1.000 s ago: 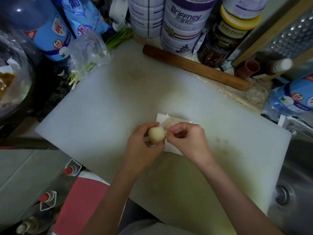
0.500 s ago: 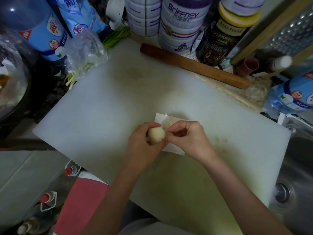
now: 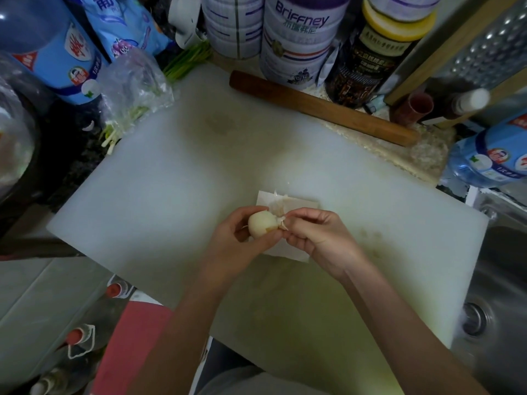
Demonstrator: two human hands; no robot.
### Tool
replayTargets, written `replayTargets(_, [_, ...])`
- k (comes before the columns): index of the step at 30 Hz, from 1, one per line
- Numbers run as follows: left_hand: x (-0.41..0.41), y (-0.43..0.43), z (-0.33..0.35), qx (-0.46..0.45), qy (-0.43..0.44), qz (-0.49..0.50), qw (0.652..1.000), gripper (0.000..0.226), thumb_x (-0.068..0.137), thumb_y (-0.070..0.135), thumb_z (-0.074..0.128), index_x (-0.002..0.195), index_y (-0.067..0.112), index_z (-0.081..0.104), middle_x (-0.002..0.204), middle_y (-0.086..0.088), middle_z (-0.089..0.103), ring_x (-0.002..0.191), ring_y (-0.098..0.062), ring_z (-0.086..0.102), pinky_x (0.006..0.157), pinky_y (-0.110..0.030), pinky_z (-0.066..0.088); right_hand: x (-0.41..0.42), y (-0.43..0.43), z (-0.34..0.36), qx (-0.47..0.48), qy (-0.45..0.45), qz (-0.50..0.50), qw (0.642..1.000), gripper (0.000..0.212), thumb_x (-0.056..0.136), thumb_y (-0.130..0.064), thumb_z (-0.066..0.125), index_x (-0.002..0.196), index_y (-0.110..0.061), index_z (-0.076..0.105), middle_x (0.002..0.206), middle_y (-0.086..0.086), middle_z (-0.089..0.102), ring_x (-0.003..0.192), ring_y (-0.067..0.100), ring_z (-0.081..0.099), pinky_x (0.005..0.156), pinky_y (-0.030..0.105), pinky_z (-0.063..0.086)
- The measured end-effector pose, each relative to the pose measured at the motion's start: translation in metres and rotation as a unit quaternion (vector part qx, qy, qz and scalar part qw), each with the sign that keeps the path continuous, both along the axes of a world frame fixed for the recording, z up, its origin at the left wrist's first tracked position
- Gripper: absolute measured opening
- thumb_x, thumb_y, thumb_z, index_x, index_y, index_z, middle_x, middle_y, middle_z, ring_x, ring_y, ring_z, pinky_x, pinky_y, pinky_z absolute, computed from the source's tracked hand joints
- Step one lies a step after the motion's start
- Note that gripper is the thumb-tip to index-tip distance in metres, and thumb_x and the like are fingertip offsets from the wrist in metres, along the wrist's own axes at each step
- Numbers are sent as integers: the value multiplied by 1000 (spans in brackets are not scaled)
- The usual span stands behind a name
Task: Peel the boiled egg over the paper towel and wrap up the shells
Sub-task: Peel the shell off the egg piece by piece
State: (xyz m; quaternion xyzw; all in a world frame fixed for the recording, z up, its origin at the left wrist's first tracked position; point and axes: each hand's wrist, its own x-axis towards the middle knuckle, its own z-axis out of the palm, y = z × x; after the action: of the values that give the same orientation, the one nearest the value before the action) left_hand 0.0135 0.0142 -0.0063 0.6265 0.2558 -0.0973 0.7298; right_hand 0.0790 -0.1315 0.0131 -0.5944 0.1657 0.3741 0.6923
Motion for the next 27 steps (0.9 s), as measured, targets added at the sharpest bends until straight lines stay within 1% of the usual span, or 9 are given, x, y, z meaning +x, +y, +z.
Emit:
replayTargets(2, [-1,1,0,-22,2,9,1000,42,58,25,83,97,29,68,93,6,71,87,-9,65,76,-23,55,0,-1,-2,3,11,-8,1000,19,81,3,62,70,-9,71,63,4,67,60,13,63,63,19,55])
replayTargets(5, [-3,6,-3,-81,14,50,995,48,53,25,81,99,23,69,96,-4,71,96,-21,65,88,-37,53,3,-8,-4,-14,14,-28,999,13,82,2,62,75,-7,69,58,0,67,60,12,63,61,18,55])
replayTargets(9, [-5,15,-5,-132,15,65,989,52,53,21,80,103,15,67,93,-4,72,108,-31,62,95,-41,51,5,-13,-9,-136,-102,23,985,11,80,-2,66,76,-10,72,61,-1,70,60,8,66,60,16,53])
replayTargets(13, [-3,18,-3,-149,12,85,985,56,56,16,77,110,8,63,90,-1,73,106,-29,64,90,-37,53,-1,-4,-18,-271,-244,81,928,6,77,-8,72,77,-13,75,74,-1,73,67,7,66,69,14,52])
replayTargets(15, [-2,18,-2,-151,15,94,984,56,58,14,75,112,7,62,90,-1,72,106,-29,64,89,-36,53,-3,-2,-21,-318,-317,111,887,6,77,-8,72,81,-11,76,82,3,72,67,9,64,67,11,48])
replayTargets(19, [-2,19,-3,-153,22,101,983,58,55,16,78,111,9,63,93,-3,72,107,-30,64,88,-35,54,-6,-1,-21,-362,-417,158,818,7,77,-4,71,78,-8,75,82,7,68,64,17,61,64,19,46])
replayTargets(23, [-1,19,-5,-135,27,94,986,59,49,26,83,105,16,67,95,-3,71,109,-32,62,94,-41,52,-2,-2,-23,-398,-424,140,801,13,75,-11,75,65,-7,67,70,3,64,59,15,57,61,24,47])
replayTargets(25, [-1,18,-6,-126,25,93,987,55,50,26,83,102,18,69,98,-5,70,110,-34,61,96,-44,49,4,-2,-23,-398,-436,149,793,13,79,-17,72,70,-9,68,71,2,64,62,15,58,63,28,49])
replayTargets(27, [0,17,-6,-111,26,93,989,51,51,26,82,100,21,70,99,-8,70,109,-35,61,96,-47,49,13,0,-24,-390,-461,167,779,11,82,-19,69,86,-10,72,82,5,65,70,17,61,70,29,50])
